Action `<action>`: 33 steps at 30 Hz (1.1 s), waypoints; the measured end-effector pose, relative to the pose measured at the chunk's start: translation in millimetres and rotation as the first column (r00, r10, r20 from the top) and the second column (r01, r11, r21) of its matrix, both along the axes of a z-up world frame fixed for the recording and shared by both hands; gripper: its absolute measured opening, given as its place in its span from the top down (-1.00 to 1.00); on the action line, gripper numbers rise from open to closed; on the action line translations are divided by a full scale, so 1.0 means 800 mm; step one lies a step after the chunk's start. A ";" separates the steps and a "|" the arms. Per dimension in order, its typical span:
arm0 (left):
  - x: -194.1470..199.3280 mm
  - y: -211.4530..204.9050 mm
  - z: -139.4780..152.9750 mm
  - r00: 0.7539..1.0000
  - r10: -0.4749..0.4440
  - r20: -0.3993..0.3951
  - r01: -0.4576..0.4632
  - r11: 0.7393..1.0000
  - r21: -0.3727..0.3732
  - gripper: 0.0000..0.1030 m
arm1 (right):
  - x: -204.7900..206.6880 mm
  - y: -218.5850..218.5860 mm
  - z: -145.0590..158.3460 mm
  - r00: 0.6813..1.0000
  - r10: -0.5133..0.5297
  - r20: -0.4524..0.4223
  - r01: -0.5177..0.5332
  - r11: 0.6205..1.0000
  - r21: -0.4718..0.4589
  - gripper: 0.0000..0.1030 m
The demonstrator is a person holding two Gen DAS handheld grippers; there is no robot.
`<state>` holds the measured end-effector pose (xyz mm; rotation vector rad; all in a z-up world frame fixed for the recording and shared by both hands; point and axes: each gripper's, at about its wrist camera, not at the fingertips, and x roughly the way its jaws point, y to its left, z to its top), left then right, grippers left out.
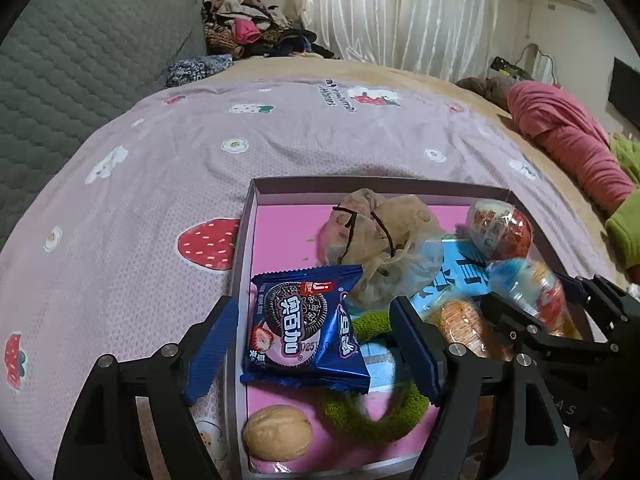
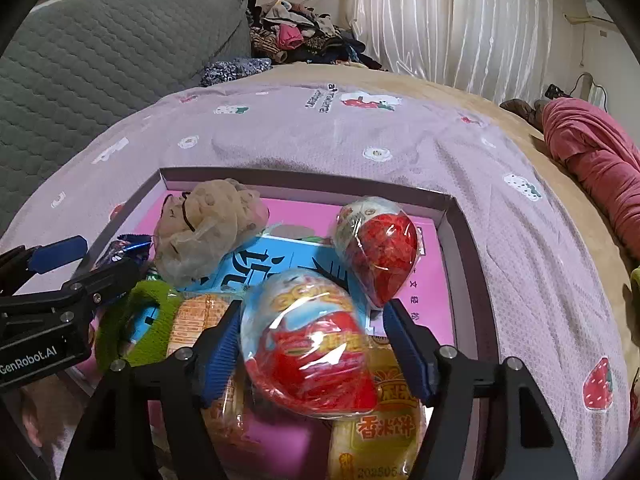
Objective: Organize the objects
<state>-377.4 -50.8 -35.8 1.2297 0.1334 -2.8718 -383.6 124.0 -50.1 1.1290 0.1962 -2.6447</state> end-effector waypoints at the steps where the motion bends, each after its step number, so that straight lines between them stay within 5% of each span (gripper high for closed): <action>1: 0.001 0.000 0.000 1.000 -0.002 0.002 0.002 1.000 0.002 -0.54 | 0.001 0.000 0.001 1.000 0.003 0.000 -0.003 1.000 -0.003 -0.44; 13: 0.016 -0.004 0.023 1.000 -0.008 -0.018 0.009 0.999 0.030 -0.58 | 0.018 0.004 0.023 0.999 0.014 -0.037 -0.015 1.000 -0.012 -0.54; 18: 0.019 -0.004 0.030 0.999 0.015 -0.037 -0.014 1.000 0.024 -0.77 | 0.025 0.008 0.038 0.998 0.000 -0.068 -0.001 1.000 -0.024 -0.62; 33: 0.077 0.000 0.088 0.993 0.033 -0.117 -0.034 0.999 -0.003 -0.77 | 0.076 0.034 0.106 0.983 -0.068 -0.169 0.037 0.983 -0.182 -0.98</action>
